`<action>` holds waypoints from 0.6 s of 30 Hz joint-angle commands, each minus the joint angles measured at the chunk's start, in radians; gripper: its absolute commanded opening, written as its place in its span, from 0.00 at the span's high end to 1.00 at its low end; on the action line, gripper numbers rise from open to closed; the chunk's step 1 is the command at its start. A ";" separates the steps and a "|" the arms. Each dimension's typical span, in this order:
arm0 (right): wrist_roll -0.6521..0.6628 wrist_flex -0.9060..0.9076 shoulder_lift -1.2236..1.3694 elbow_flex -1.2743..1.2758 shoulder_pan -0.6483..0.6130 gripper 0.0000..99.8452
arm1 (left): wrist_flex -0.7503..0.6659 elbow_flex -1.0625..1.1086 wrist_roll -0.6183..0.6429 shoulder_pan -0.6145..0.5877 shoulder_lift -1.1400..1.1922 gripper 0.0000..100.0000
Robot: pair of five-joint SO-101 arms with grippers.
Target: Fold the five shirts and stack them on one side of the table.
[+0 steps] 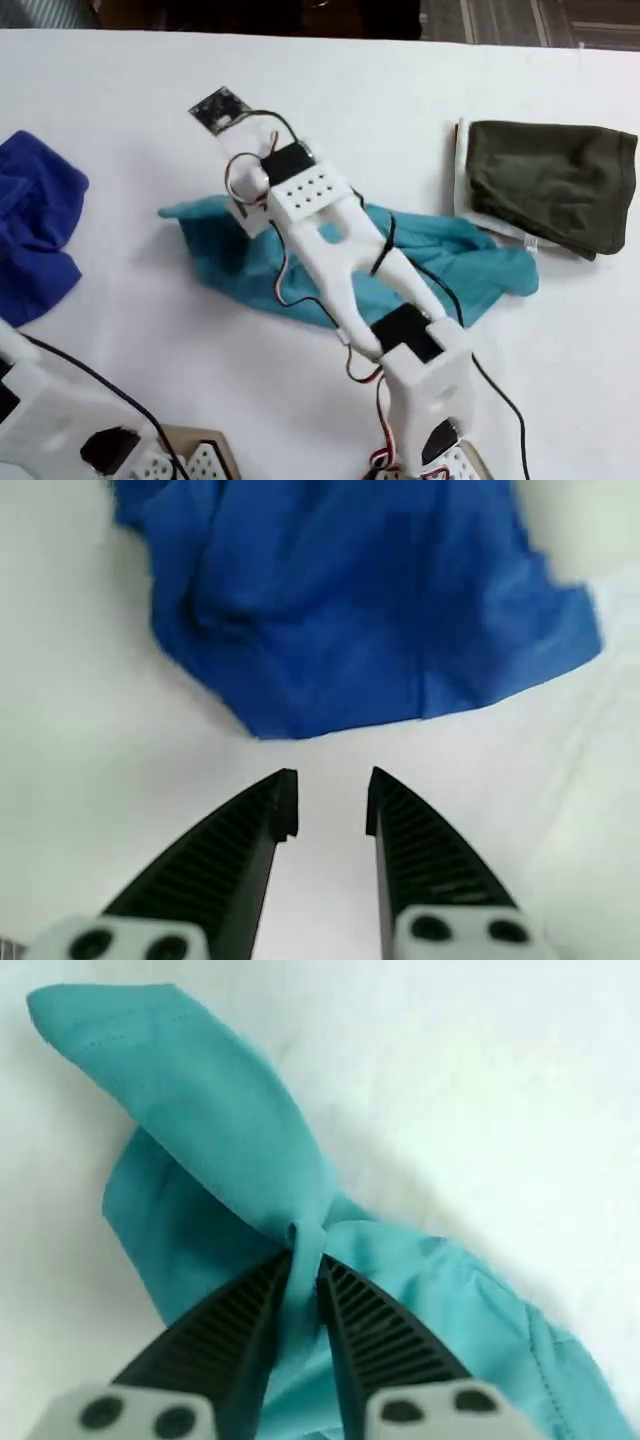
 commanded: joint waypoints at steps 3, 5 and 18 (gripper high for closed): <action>0.011 0.024 -0.033 -0.038 0.013 0.98 | 0.002 -0.005 0.100 0.103 -0.063 0.86; 0.017 0.024 -0.010 -0.038 0.015 0.98 | 0.014 -0.005 0.101 0.124 -0.063 0.86; 0.017 -0.007 0.125 -0.046 0.013 0.85 | 0.018 -0.007 0.097 0.124 -0.063 0.86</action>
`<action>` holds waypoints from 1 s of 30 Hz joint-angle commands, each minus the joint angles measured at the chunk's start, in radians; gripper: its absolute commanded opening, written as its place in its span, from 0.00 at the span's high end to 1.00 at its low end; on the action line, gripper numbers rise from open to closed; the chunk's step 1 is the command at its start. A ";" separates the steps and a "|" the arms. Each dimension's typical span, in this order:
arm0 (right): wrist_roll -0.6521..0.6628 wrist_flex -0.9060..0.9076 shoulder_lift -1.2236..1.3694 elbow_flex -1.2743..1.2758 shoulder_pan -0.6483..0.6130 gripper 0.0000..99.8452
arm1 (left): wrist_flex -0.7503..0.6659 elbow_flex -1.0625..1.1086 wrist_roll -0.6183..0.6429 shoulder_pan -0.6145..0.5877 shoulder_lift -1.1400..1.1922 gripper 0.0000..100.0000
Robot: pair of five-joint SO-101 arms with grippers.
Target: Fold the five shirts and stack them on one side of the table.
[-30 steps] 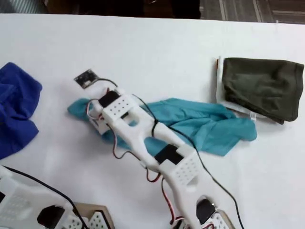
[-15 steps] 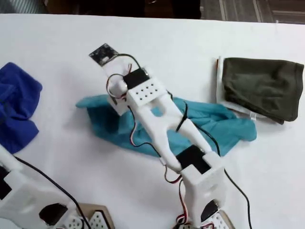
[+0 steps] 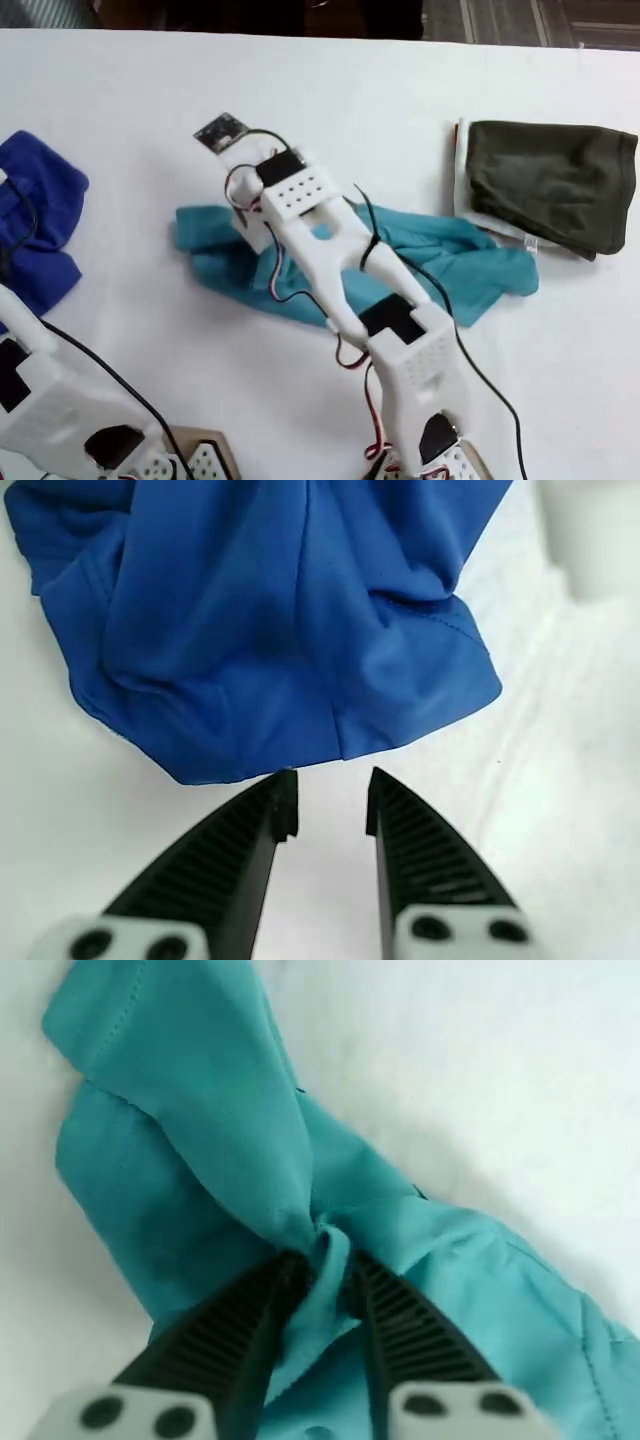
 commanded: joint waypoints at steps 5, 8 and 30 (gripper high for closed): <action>0.006 -0.018 -0.008 -0.046 0.010 0.86 | 0.003 -0.007 0.005 0.008 -0.063 0.86; 0.003 -0.013 -0.012 -0.075 0.012 0.98 | 0.002 -0.007 0.005 0.009 -0.063 0.86; 0.006 0.119 0.001 -0.241 0.079 0.98 | 0.000 -0.007 0.009 0.014 -0.058 0.86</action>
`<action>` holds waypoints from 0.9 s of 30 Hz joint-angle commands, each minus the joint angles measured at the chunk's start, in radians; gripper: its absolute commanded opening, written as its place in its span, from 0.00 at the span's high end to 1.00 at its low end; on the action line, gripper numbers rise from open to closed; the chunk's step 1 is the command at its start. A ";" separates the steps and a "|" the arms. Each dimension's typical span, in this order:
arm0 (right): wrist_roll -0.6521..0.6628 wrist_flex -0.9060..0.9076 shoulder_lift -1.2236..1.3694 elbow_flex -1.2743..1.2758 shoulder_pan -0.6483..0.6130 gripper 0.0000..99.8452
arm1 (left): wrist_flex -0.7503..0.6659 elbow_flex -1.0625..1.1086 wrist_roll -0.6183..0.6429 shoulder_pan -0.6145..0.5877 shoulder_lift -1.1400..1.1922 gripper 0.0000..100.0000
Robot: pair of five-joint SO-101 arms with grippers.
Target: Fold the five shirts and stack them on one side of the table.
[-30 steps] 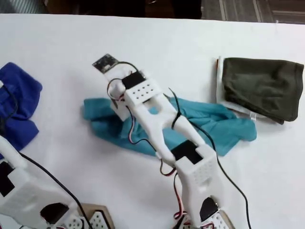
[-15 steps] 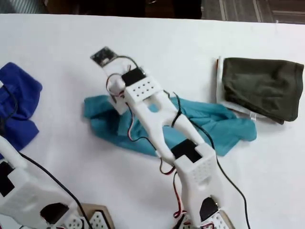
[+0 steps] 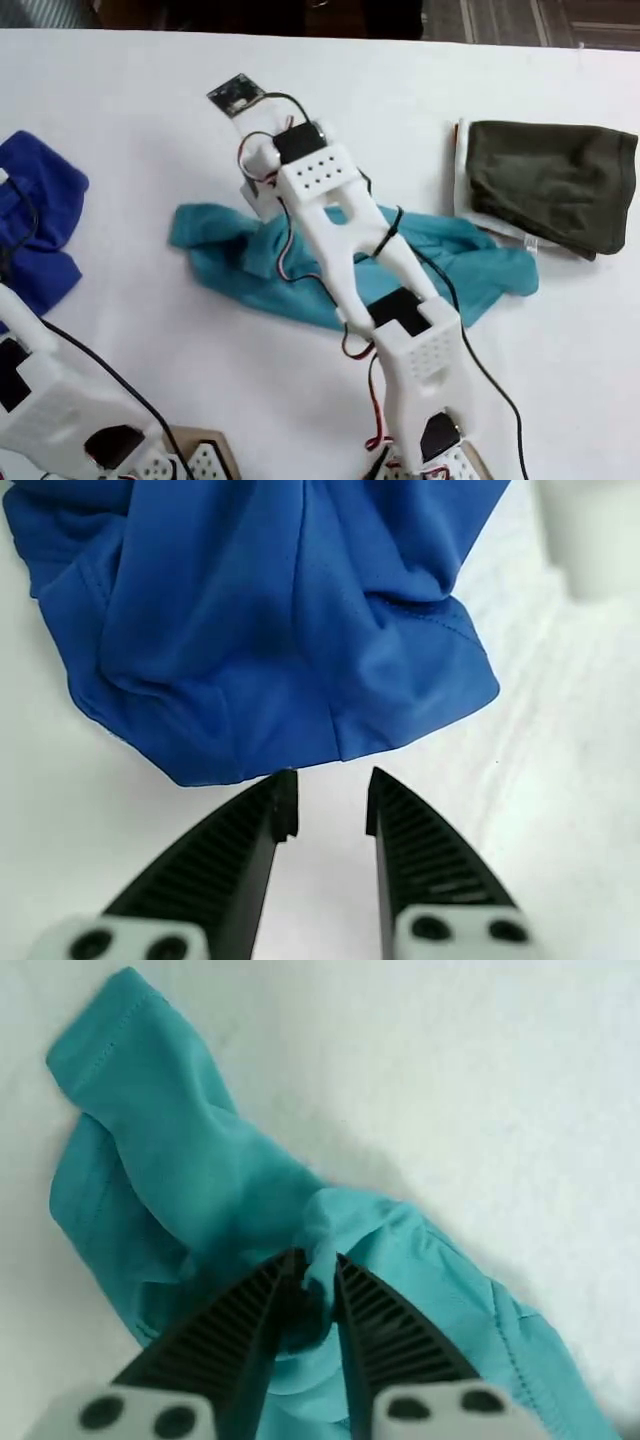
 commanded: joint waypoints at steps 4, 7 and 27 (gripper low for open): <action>0.006 0.012 -0.010 -0.021 0.013 0.98 | 0.000 -0.007 0.009 0.008 -0.058 0.86; 0.006 0.013 -0.024 -0.038 0.018 0.98 | 0.000 -0.007 0.009 0.008 -0.060 0.86; 0.008 0.277 -0.472 -0.184 0.496 0.98 | 0.060 -0.005 0.014 0.621 -0.054 0.86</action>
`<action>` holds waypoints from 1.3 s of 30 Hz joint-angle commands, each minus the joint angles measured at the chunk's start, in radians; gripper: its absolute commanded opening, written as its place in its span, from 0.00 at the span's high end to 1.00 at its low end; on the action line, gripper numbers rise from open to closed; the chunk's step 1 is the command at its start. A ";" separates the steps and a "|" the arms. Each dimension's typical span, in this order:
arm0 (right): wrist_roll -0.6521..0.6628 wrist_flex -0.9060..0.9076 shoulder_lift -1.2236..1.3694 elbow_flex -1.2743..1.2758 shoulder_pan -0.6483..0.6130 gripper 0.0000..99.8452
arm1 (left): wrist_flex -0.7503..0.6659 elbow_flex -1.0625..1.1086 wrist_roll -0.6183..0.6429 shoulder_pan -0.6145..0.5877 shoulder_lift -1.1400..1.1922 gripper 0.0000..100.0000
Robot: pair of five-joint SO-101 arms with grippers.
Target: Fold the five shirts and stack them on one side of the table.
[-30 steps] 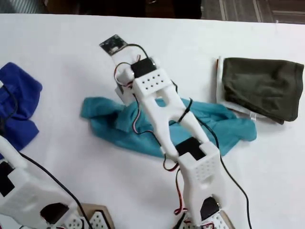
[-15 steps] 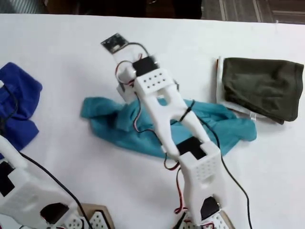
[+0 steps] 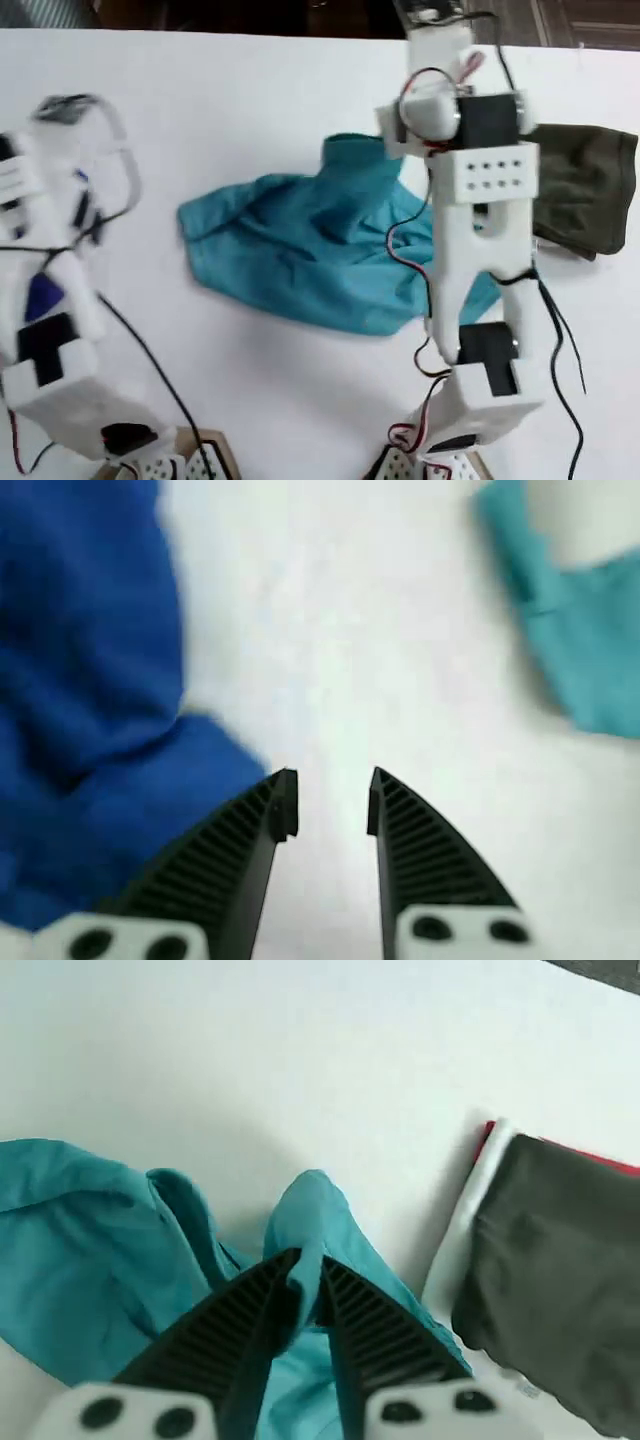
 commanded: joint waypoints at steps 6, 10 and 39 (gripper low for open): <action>0.006 0.073 -0.176 -0.035 0.168 0.98 | -0.132 -0.004 0.064 0.311 -0.052 0.86; 0.006 0.071 -0.225 0.055 0.171 0.98 | -0.195 -0.008 0.071 0.361 -0.002 0.80; 0.006 -0.019 -0.248 0.190 0.176 0.98 | -0.354 -0.016 -0.011 0.382 0.241 0.83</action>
